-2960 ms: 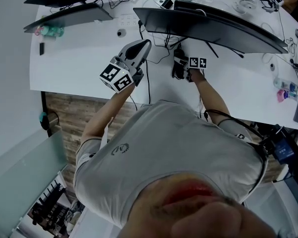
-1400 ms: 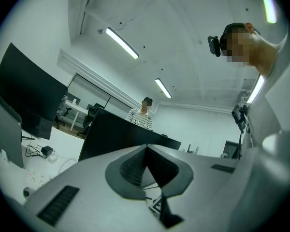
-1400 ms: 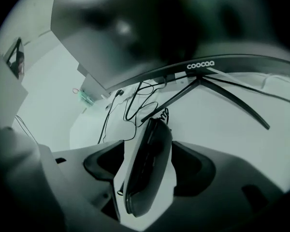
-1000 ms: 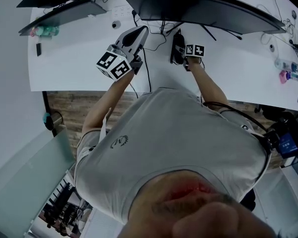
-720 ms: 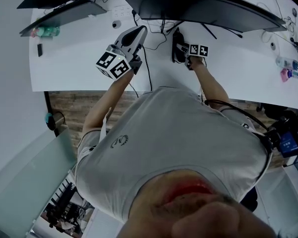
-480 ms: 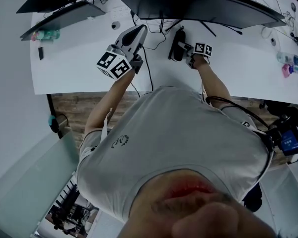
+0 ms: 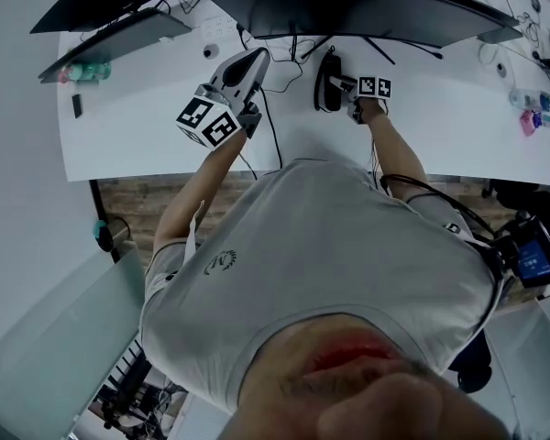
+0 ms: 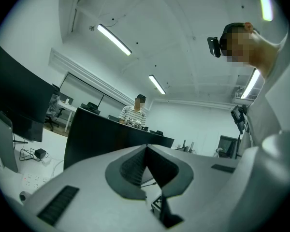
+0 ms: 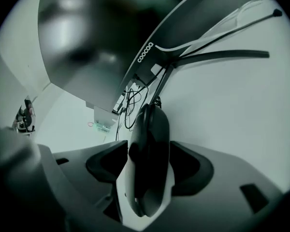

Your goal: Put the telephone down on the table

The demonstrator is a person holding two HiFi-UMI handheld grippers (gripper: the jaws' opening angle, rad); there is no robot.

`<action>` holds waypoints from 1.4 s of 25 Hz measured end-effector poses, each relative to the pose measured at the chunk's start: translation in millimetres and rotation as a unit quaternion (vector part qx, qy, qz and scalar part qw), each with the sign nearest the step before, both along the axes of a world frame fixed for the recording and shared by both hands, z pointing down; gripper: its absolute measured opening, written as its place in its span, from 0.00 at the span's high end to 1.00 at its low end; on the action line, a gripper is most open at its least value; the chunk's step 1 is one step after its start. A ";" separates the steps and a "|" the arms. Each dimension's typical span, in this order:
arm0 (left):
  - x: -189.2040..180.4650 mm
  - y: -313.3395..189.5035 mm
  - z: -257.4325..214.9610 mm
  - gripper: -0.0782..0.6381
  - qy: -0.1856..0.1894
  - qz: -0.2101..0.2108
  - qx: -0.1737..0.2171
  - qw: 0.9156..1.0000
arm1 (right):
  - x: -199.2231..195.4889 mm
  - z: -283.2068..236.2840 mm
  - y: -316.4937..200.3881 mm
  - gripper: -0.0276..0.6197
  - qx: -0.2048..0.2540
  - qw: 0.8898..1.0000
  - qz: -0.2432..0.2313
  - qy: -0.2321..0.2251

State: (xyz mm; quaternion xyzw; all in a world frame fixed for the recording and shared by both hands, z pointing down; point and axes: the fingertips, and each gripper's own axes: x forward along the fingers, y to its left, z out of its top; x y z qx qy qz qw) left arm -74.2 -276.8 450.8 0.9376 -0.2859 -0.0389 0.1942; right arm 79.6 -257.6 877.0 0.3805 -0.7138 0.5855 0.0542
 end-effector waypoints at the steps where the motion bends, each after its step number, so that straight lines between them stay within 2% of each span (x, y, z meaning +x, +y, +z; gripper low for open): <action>1: 0.3 1.7 0.2 0.88 -0.001 0.002 0.000 1.000 | 4.1 1.0 -0.2 0.55 0.000 1.000 0.006 0.012; 5: 4.8 3.0 -0.3 0.88 -0.001 0.004 0.003 1.000 | 17.6 -2.5 -7.4 0.55 0.009 0.999 0.027 0.029; 8: 6.9 4.9 -5.9 0.88 -0.002 0.006 0.012 1.000 | 30.0 -16.3 -18.3 0.55 0.033 0.997 0.052 0.051; 13: 2.5 3.0 -23.5 0.88 0.003 0.000 0.036 0.999 | 26.7 -82.8 -41.9 0.55 0.127 0.985 0.022 0.113; 16: 2.0 -0.8 -35.1 0.88 0.010 -0.010 0.057 0.998 | 17.1 -144.7 -59.1 0.55 0.193 0.974 0.014 0.116; 23: 13.4 5.0 -52.7 0.88 0.021 -0.011 0.085 0.996 | 18.5 -292.2 -67.0 0.55 0.327 0.936 0.022 0.131; 29: 16.7 4.6 -63.8 0.88 0.016 -0.025 0.112 0.993 | 19.9 -396.8 -53.1 0.55 0.403 0.905 0.021 0.132; 35: 15.5 9.3 -90.8 0.88 0.020 -0.024 0.140 0.990 | 21.9 -491.3 -30.0 0.55 0.482 0.862 0.027 0.156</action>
